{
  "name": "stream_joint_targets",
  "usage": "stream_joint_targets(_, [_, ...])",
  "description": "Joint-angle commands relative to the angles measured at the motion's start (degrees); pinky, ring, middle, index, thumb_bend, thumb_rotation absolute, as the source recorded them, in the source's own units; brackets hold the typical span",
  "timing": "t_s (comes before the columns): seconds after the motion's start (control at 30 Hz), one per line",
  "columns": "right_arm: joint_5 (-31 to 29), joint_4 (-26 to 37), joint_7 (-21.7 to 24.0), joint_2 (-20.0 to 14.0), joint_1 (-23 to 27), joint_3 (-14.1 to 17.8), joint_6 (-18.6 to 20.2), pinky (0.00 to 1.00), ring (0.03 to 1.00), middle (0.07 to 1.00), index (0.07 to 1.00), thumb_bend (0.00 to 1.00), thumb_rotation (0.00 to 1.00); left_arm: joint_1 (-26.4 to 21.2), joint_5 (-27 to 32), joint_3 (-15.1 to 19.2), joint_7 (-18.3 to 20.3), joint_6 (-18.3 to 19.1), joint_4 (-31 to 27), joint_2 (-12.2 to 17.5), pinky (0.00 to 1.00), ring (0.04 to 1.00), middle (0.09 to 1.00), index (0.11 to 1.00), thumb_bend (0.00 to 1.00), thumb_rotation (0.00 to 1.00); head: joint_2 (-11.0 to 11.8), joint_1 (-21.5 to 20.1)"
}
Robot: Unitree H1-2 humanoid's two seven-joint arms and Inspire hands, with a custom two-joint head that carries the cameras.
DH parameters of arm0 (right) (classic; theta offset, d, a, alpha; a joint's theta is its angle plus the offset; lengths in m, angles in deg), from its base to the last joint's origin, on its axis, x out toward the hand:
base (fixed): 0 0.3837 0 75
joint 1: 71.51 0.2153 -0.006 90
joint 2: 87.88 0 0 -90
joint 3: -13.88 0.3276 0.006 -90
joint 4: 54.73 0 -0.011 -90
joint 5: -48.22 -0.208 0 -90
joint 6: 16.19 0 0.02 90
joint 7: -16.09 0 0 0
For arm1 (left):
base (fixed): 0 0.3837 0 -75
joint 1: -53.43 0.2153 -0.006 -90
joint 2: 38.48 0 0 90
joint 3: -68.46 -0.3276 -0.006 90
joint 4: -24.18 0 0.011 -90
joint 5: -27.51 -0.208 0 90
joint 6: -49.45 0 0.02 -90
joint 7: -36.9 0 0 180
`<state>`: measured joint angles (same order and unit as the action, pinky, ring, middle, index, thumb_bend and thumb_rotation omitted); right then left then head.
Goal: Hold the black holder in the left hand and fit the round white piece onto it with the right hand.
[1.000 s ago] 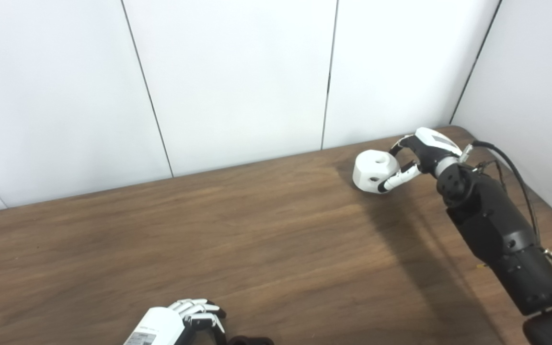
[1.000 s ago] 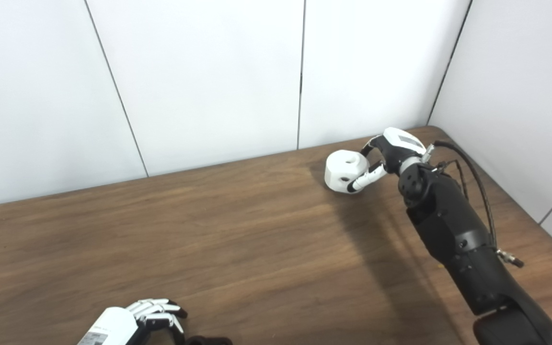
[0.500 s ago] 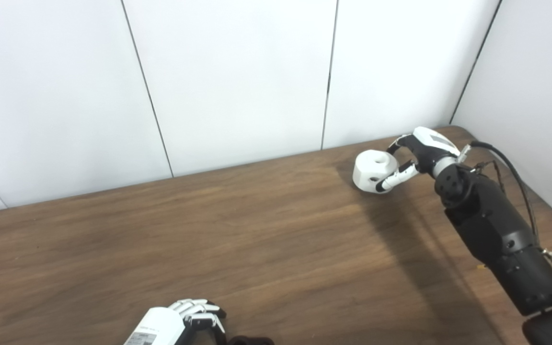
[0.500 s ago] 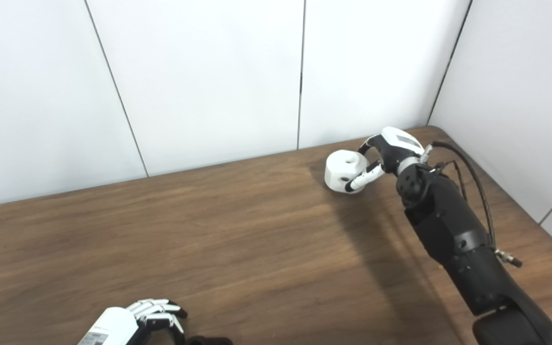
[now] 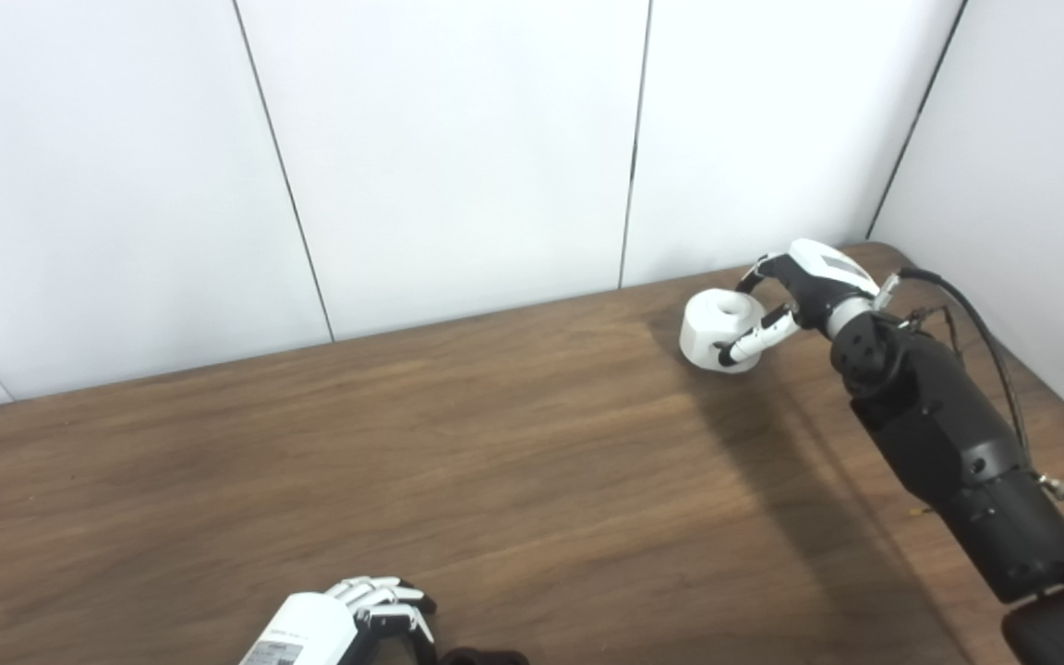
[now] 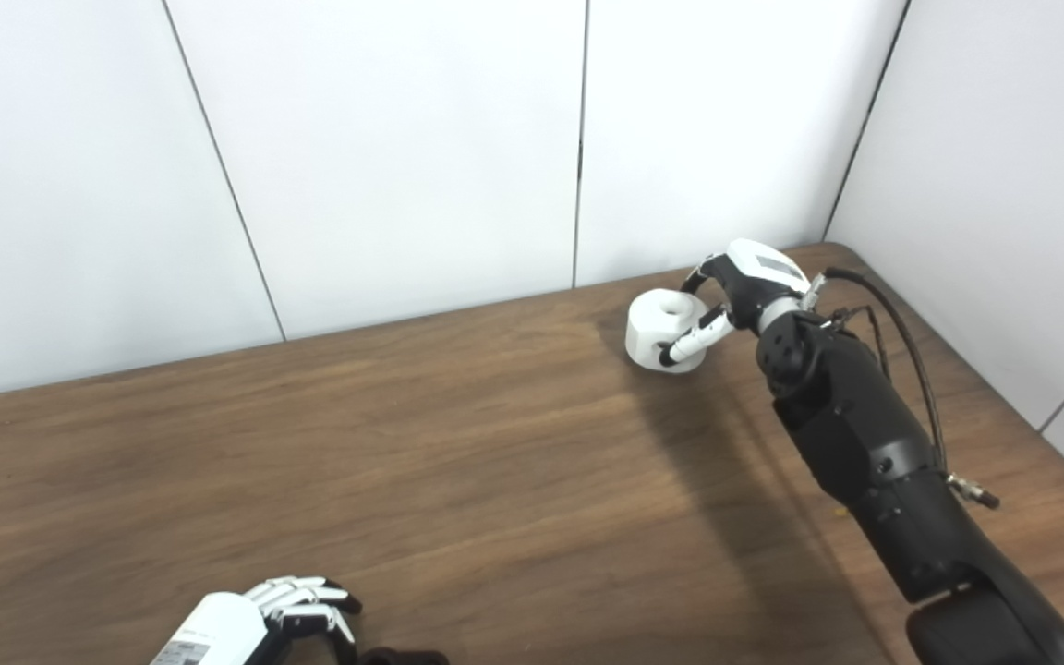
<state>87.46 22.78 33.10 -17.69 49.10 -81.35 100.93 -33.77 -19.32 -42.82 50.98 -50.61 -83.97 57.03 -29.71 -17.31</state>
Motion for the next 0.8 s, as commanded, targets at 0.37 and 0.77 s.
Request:
stream_joint_targets(0.37, [-2.0,1.6,-5.8,-2.1,1.7,1.1,-4.0,0.92,0.954,0.864,0.487,0.53,0.15,1.3,-1.3,-1.0,2.9,0.6,0.7,1.4,0.80,0.808,0.750,0.484,0.52,0.05,-0.1,-0.1])
stream_joint_targets(0.77, [-1.6,0.8,-6.4,-2.9,1.3,0.0,-5.6,0.88,0.937,0.814,0.485,0.53,0.14,1.2,-1.2,-0.9,3.0,0.7,0.6,1.5,0.80,0.813,0.750,0.484,0.52,0.05,-0.5,0.0])
